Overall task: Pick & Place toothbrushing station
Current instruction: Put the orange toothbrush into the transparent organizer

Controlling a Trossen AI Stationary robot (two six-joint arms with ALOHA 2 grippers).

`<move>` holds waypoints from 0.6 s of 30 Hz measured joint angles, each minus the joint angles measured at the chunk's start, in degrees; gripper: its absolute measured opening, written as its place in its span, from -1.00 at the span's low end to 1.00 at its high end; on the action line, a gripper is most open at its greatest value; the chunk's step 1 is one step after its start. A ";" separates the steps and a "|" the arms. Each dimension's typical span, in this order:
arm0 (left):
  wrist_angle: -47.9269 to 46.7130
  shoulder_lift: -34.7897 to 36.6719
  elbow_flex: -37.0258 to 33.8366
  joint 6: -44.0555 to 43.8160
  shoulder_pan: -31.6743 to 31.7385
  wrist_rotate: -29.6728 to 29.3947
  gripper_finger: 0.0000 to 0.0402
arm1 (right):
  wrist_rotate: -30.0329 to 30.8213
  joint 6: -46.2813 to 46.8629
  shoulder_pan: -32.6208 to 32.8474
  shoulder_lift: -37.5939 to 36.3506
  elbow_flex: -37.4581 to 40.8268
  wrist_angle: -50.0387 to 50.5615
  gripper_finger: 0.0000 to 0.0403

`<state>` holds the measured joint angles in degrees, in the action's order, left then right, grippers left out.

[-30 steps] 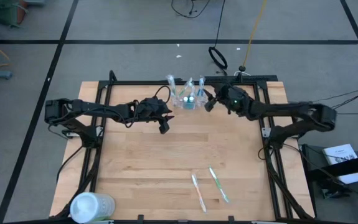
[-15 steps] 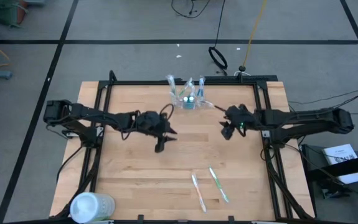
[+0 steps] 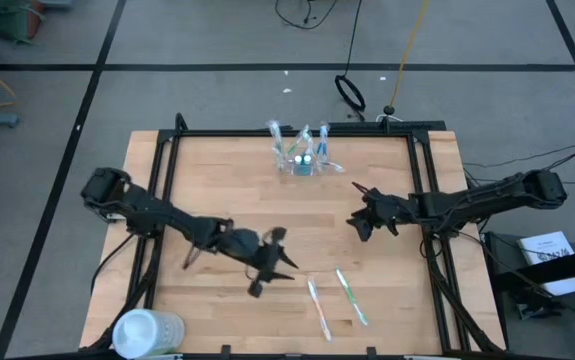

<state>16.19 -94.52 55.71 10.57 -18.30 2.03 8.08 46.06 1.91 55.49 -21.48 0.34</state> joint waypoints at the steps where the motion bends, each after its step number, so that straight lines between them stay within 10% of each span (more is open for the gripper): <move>1: -2.64 -2.24 3.01 0.56 -0.30 0.01 -0.32 | -0.92 0.43 0.02 0.00 0.77 -1.18 -0.19; 10: -20.97 -23.27 30.31 0.96 -2.38 1.67 -0.32 | -2.19 4.29 0.15 0.01 5.48 -2.72 -0.20; 18: -21.81 -35.40 38.30 6.28 -3.86 11.57 -0.32 | -2.07 8.70 1.51 -0.04 9.79 -3.19 -0.21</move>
<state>-5.62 -129.92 94.01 16.85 -22.16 13.59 6.01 54.76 3.43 55.45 -11.69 -2.85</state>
